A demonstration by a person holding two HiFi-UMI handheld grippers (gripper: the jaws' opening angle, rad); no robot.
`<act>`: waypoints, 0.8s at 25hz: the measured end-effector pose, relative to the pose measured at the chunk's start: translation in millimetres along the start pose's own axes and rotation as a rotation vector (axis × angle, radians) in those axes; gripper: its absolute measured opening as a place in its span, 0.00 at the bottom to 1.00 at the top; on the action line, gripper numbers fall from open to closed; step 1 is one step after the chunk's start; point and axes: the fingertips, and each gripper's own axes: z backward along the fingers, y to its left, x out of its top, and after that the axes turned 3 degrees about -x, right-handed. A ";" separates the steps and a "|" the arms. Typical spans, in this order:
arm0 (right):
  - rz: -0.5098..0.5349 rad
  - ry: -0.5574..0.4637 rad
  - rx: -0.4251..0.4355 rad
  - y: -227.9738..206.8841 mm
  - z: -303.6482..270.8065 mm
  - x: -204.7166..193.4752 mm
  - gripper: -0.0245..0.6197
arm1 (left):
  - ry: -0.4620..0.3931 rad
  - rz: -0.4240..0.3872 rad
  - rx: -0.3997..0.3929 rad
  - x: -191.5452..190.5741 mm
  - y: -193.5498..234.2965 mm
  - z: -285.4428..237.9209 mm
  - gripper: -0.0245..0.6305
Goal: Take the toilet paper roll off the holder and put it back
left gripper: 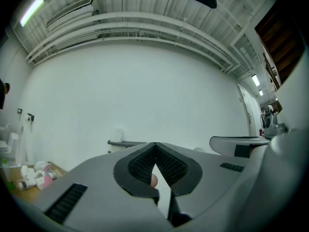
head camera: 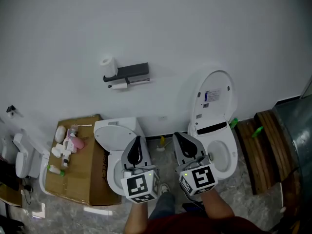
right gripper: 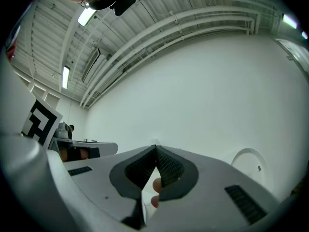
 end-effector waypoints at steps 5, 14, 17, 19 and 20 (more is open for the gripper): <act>0.019 0.010 0.006 2.8 -74.7 -10.3 0.06 | -0.026 -0.011 0.020 -2.1 49.3 -57.4 0.06; 0.061 0.006 0.046 14.7 -218.4 -25.1 0.06 | -0.051 -0.008 0.070 -3.6 148.3 -161.9 0.05; 0.062 0.014 0.057 13.1 -248.7 -31.9 0.06 | -0.043 -0.013 0.080 -5.8 166.3 -187.8 0.05; 0.058 0.018 0.060 10.2 -265.4 -35.9 0.06 | -0.042 -0.014 0.084 -5.8 173.6 -202.5 0.05; 0.055 0.018 0.059 8.1 -273.4 -37.7 0.06 | -0.044 -0.015 0.085 -5.4 176.3 -209.3 0.05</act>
